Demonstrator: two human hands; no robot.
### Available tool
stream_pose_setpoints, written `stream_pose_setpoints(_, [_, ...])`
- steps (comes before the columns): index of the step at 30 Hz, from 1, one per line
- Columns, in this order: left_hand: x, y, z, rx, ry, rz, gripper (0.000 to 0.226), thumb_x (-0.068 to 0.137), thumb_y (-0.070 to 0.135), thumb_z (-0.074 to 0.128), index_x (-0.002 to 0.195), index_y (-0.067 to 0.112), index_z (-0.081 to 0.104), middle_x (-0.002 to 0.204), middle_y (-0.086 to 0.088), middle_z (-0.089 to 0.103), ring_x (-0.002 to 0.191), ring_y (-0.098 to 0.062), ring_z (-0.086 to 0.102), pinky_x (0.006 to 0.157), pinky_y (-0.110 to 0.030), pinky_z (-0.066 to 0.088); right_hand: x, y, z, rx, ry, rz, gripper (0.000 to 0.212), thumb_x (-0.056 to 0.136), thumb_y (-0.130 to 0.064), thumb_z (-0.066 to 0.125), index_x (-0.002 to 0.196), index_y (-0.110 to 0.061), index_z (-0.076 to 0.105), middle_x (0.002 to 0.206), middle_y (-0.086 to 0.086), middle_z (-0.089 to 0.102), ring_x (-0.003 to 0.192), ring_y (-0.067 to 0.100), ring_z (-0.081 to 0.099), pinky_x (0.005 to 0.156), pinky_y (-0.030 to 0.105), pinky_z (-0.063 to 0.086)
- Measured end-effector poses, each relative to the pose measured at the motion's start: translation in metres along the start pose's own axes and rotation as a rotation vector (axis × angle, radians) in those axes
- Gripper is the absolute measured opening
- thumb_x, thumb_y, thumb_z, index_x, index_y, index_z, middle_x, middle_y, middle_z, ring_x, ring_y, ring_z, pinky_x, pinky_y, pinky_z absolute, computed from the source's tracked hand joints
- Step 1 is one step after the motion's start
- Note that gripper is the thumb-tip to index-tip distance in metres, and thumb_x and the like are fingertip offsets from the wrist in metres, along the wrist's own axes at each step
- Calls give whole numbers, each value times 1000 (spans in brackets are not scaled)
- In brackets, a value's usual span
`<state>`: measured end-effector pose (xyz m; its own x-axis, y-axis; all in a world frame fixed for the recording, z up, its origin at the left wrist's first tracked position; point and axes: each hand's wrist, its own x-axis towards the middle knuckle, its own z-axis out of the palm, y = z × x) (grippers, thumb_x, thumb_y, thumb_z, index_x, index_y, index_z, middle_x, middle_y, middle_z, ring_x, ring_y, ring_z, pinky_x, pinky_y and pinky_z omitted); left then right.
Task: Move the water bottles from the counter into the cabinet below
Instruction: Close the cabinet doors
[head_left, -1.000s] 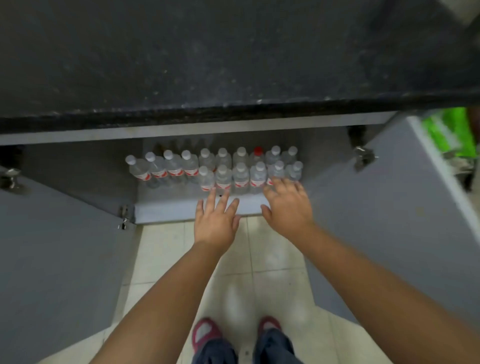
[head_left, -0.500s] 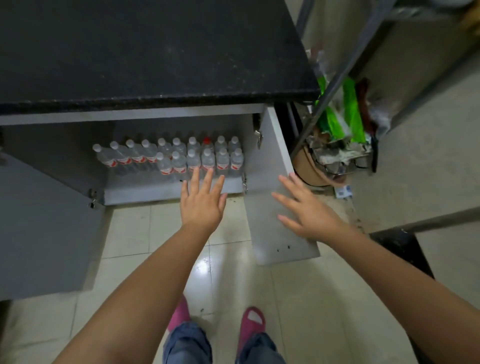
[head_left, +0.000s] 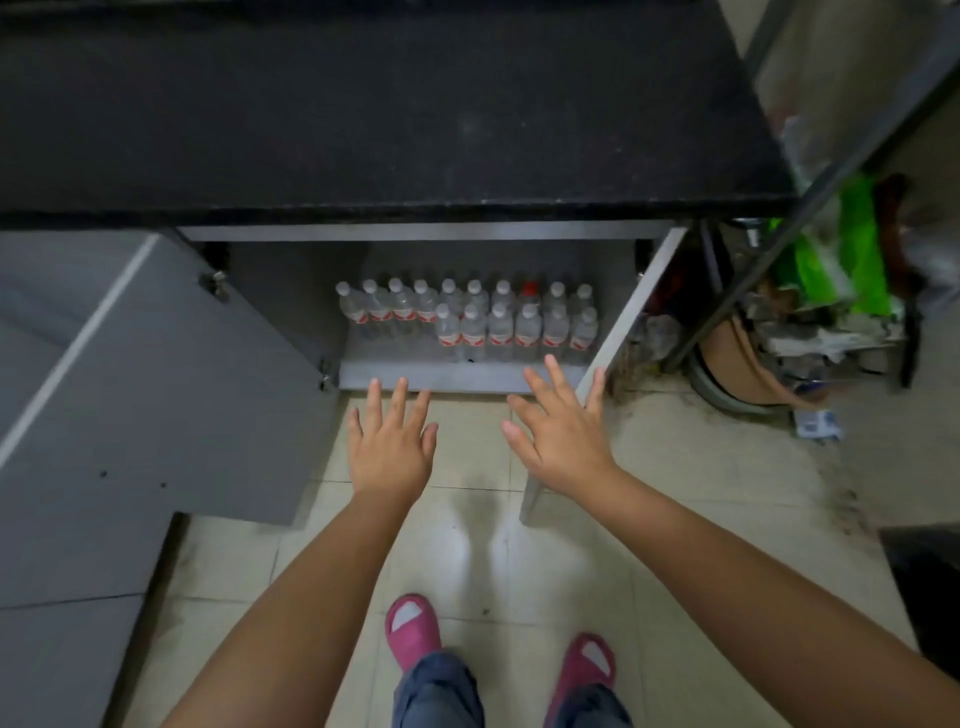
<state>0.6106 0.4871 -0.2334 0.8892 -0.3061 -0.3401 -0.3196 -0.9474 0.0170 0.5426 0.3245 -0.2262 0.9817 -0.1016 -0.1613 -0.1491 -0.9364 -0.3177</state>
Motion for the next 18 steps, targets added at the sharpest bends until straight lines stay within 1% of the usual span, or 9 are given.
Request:
stream_pose_setpoints(1, [4,-15,-5,11,11,-22,50,102,39,20,151,29,12,162,3,0,149,-24,-10,122,-44,1,12,-14,3,-36,-19,-13,93,71,-56,-5,132,-16,52,154,7,31,148,24,12,110,49,-22])
stream_pose_setpoints(2, [9,-30,-9,22,20,-41,50,102,39,19,151,29,11,162,4,0,149,-23,-10,122,-44,1,25,-26,11,-102,-28,-37,86,75,-54,2,124,-13,60,146,10,46,143,26,29,116,49,-13])
stream_pose_setpoints(4, [21,-62,-19,46,36,-68,51,102,39,18,151,28,8,162,4,-2,149,-23,-11,122,-43,0,52,-52,16,-207,-85,-21,62,80,-48,30,98,-9,75,113,12,73,116,26,63,115,43,22])
stream_pose_setpoints(5, [28,-80,-25,55,47,-75,52,102,39,18,151,27,6,162,3,-3,149,-22,-12,122,-42,0,67,-63,19,-223,-53,11,51,80,-45,45,98,-7,75,109,12,74,112,25,66,110,40,32])
stream_pose_setpoints(6, [35,-98,-31,59,60,-87,54,102,39,18,152,24,3,162,2,-5,149,-22,-12,122,-41,0,81,-73,18,-185,-52,65,51,83,-41,54,114,-2,67,124,17,66,123,26,58,113,37,32])
stream_pose_setpoints(8, [52,-139,-44,67,96,-114,59,102,39,20,152,15,-1,161,-3,-8,149,-22,-11,123,-39,-1,111,-89,20,-130,-19,170,61,97,-35,39,144,2,27,155,18,25,146,26,20,122,37,11])
stream_pose_setpoints(10, [71,-183,-55,98,107,-133,62,102,38,21,151,9,-4,161,-8,-10,149,-23,-11,123,-37,-2,132,-100,16,-141,-38,251,62,101,-36,26,149,-1,7,160,15,7,149,26,2,122,38,1])
stream_pose_setpoints(14, [111,-259,-74,166,115,-186,67,101,40,23,150,4,-5,160,-13,-10,149,-26,-11,123,-37,-2,166,-110,14,-204,29,322,69,99,-45,26,149,-2,7,159,15,10,149,27,4,122,39,3])
stream_pose_setpoints(18, [140,-302,-80,179,33,-251,73,100,44,26,149,0,-5,160,-18,-8,149,-30,-10,123,-39,0,181,-115,13,-237,29,378,70,98,-48,26,148,-2,11,159,15,15,148,27,8,122,39,3])
